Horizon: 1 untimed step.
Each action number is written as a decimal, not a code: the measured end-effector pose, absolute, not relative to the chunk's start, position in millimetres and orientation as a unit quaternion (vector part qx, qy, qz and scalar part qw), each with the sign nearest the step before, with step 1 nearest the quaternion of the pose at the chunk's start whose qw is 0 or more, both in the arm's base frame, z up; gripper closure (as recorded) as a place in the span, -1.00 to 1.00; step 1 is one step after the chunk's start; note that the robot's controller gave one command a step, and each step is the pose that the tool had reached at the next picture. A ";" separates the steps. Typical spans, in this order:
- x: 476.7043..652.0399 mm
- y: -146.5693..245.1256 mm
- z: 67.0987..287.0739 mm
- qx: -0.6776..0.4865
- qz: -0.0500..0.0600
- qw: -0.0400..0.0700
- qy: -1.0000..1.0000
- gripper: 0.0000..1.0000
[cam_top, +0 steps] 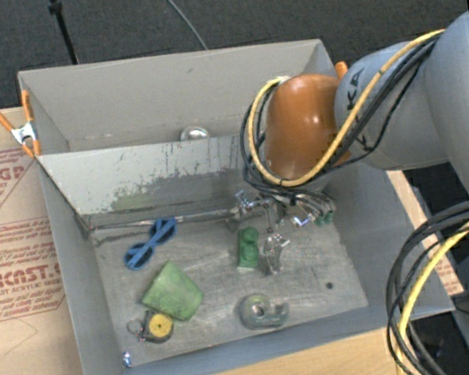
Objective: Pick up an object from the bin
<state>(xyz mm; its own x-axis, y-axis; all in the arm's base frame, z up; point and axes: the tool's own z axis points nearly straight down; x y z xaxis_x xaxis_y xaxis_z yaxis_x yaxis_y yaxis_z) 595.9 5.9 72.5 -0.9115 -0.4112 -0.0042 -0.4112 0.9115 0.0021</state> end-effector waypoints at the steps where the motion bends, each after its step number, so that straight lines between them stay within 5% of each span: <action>1: 589.0 24.6 73.5 -0.362 -0.001 0.006 0.932 -1.00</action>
Offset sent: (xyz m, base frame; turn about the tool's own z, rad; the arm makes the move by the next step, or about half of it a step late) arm -0.0103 0.0170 -0.0025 -0.3177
